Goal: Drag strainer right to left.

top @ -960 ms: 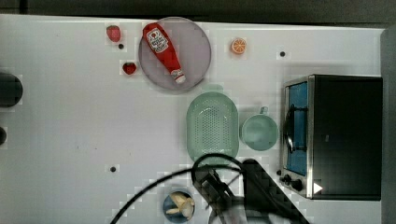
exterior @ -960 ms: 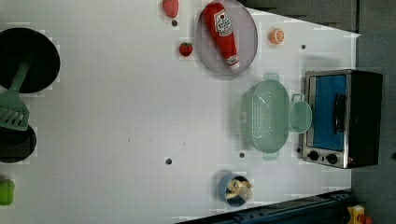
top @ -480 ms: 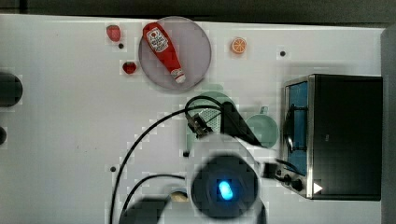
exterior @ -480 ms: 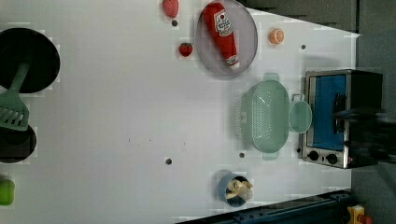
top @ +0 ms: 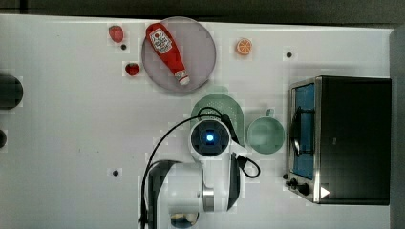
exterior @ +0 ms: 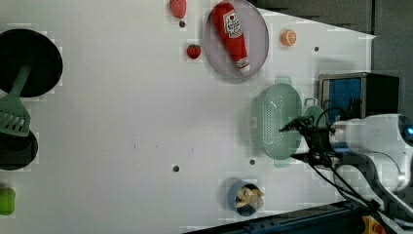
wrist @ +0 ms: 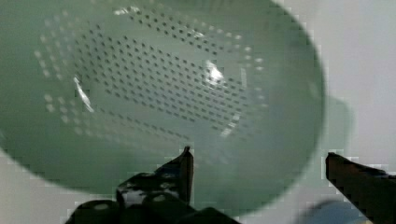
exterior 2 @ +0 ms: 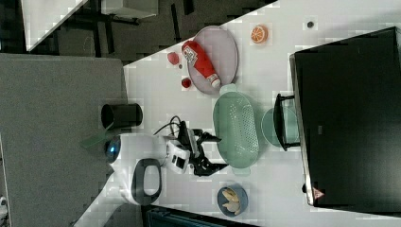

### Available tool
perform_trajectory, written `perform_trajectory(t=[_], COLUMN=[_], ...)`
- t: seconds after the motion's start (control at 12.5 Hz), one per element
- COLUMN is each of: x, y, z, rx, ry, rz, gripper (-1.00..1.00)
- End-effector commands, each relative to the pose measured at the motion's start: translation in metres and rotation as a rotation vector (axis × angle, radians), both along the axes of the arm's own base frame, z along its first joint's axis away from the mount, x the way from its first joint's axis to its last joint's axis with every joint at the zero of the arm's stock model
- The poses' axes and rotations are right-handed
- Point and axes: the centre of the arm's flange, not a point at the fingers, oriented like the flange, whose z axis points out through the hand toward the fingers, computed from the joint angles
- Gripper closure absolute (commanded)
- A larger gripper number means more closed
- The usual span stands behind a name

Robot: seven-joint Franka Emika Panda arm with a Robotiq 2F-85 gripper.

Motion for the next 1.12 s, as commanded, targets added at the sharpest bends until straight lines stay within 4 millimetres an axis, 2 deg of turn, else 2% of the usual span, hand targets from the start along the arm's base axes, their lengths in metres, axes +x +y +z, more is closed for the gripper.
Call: perform_trajectory(t=[0.08, 0.32, 0.64, 0.88, 1.12], x=[0.02, 0.023, 0.022, 0.02, 0.018], y=[0.01, 0.023, 0.027, 0.035, 0.056], z=[-0.002, -0.046, -0.084, -0.099, -0.1], rx=[-0.004, 0.004, 0.013, 0.015, 0.016], ry=[-0.13, -0.149, -0.17, -0.17, -0.162], rz=[-0.232, -0.23, -0.221, -0.243, -0.28], gripper=[-1.0, -1.0, -1.0, -1.0, -1.0])
